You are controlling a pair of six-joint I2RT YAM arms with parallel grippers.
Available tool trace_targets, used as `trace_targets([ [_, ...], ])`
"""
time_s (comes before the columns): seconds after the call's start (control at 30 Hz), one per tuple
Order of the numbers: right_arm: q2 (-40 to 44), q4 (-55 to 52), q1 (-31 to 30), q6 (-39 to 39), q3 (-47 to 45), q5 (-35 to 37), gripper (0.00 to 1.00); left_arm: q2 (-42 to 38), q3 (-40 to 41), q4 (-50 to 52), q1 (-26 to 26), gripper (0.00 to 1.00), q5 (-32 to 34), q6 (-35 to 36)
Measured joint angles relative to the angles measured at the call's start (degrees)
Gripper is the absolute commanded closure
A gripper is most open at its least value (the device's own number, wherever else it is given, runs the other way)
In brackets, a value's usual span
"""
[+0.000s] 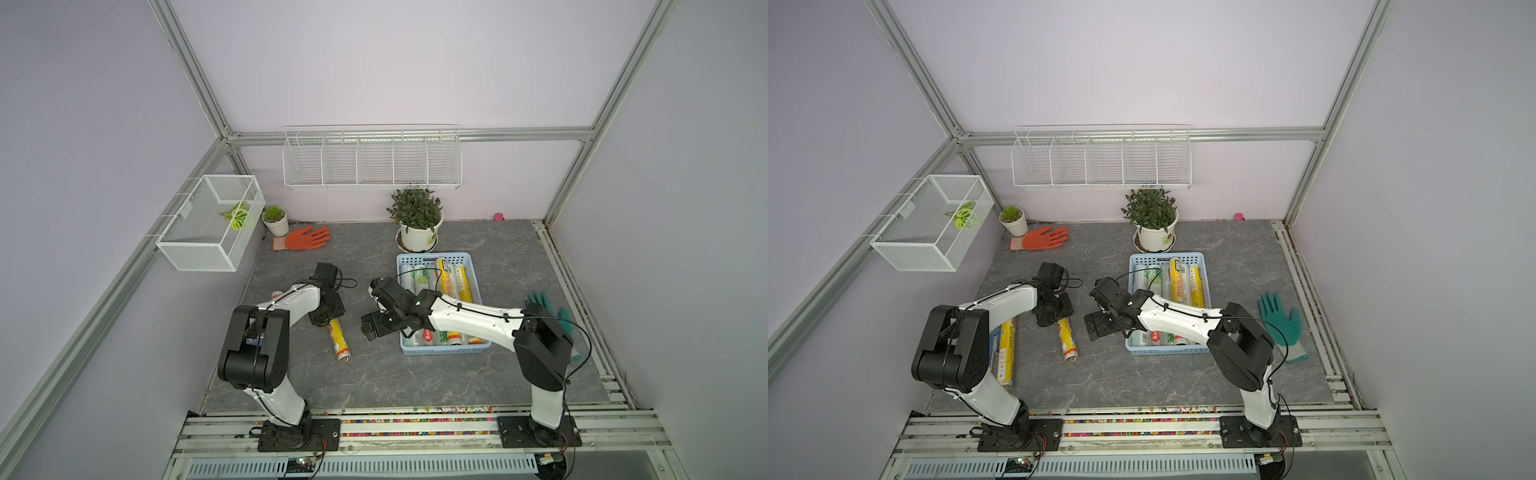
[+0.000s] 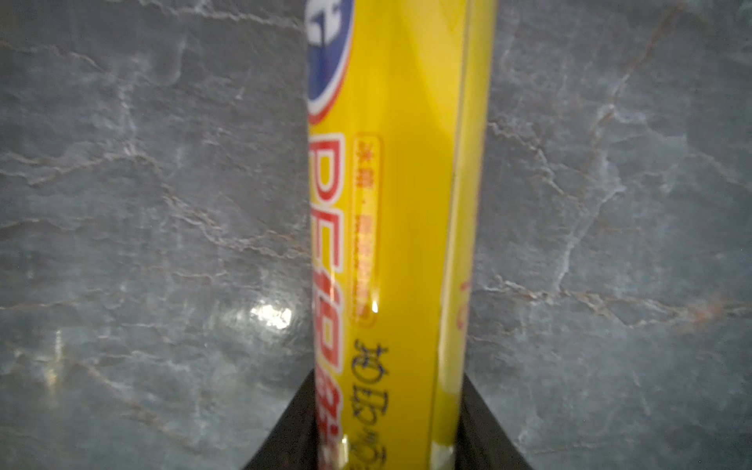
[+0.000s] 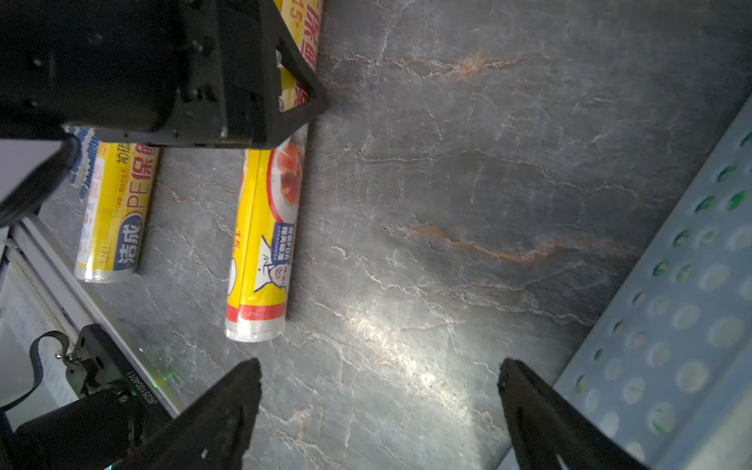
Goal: Put the plastic wrap into the basket
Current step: Pick up the plastic wrap from the center of the board, then place the plastic wrap in the basket.
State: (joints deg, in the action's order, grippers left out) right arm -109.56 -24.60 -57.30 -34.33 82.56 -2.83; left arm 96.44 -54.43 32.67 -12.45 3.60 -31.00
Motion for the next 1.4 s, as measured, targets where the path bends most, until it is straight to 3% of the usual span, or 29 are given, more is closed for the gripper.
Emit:
trace_targets([
  [0.2,4.8,0.6,0.6,-0.8,-3.3,0.1,0.03,-1.2,-0.2,3.4,-1.8,0.70,1.7,-0.2],
  [0.33,9.4,1.8,1.8,-1.7,-6.7,0.7,0.03,-7.0,-0.2,6.3,-5.0,0.70,1.6,-1.4],
  [0.47,14.9,3.2,3.9,-3.1,-11.6,2.4,0.03,-13.4,-1.5,5.4,-8.6,0.72,-2.2,-3.9],
  [0.67,25.3,3.9,7.8,-6.4,-20.7,7.7,0.03,-15.8,-5.4,0.3,-16.2,0.73,-6.9,-7.6],
  [0.87,37.2,4.3,12.5,-8.6,-28.7,12.1,0.03,-12.2,-10.0,-5.3,-25.1,0.73,-10.1,-10.2],
  [1.07,44.4,4.2,17.0,-11.1,-34.8,13.7,0.03,-4.8,-16.2,-8.2,-30.8,0.73,-11.6,-11.0],
  [1.4,47.3,4.0,18.7,-13.1,-38.3,13.9,0.03,3.2,-21.2,-9.8,-33.0,0.75,-12.7,-14.0],
])
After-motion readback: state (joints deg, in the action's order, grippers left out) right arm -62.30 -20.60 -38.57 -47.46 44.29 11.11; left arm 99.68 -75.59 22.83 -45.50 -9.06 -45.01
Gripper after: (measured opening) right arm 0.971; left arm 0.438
